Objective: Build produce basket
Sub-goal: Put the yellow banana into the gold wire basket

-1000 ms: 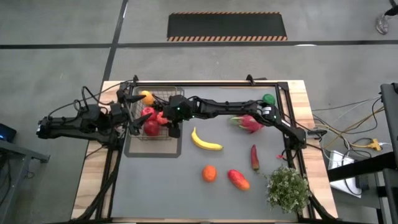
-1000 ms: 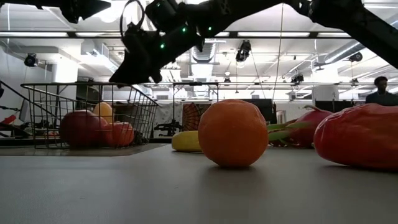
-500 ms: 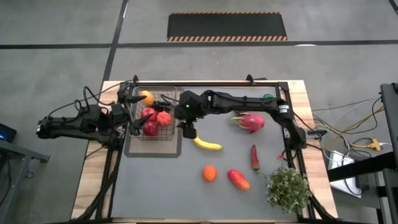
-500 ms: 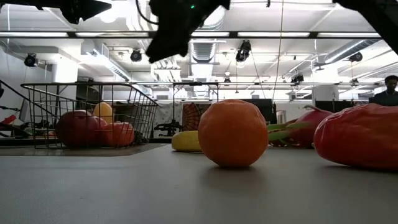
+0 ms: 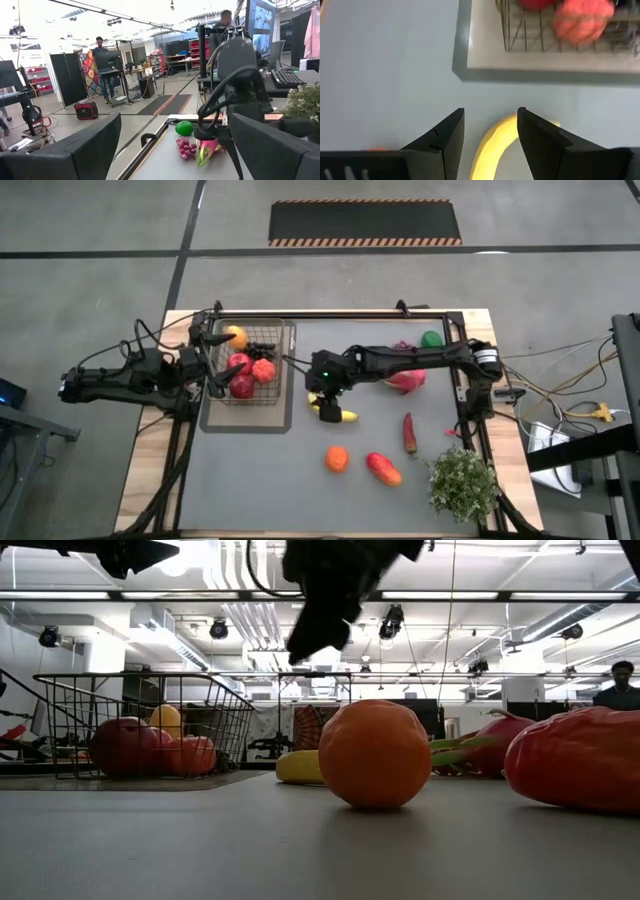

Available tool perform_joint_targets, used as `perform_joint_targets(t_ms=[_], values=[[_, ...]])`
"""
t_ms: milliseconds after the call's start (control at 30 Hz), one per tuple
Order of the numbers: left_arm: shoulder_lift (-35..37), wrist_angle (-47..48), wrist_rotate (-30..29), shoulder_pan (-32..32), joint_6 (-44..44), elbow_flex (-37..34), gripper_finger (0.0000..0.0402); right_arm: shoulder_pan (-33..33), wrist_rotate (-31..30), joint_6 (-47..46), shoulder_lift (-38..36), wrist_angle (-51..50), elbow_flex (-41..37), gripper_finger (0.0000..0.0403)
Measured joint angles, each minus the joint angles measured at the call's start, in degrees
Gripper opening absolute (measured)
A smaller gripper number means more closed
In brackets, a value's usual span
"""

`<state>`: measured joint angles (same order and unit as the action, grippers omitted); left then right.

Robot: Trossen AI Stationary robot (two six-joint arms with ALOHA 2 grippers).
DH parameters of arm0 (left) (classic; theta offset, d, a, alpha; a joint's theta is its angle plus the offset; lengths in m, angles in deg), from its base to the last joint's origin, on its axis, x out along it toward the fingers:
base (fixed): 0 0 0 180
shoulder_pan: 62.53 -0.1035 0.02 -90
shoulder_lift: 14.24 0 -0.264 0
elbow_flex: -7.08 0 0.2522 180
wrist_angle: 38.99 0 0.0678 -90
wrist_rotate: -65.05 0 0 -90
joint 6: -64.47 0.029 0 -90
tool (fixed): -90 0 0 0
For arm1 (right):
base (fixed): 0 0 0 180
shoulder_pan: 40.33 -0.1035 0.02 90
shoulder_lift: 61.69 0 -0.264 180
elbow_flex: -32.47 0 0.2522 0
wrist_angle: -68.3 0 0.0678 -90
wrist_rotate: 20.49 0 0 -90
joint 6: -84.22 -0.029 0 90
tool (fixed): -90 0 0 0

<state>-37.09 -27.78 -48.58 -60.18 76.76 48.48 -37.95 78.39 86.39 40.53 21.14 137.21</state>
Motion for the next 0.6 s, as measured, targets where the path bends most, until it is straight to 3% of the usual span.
perform_joint_targets(t_ms=[133,400,600], values=[[0.0,0.0,0.0,0.0,0.0,0.0,0.0352,0.0,0.0,-2.9,-2.6,2.8,-6.6,0.0192],[-0.1,0.0,-0.1,0.0,0.0,0.0,0.0352,-0.1,0.1,-8.7,-2.8,2.6,-12.8,0.0270],[-0.1,0.0,-0.4,0.0,-0.1,0.0,0.0352,-0.4,0.0,-11.6,-1.3,3.0,-16.5,0.0283]])
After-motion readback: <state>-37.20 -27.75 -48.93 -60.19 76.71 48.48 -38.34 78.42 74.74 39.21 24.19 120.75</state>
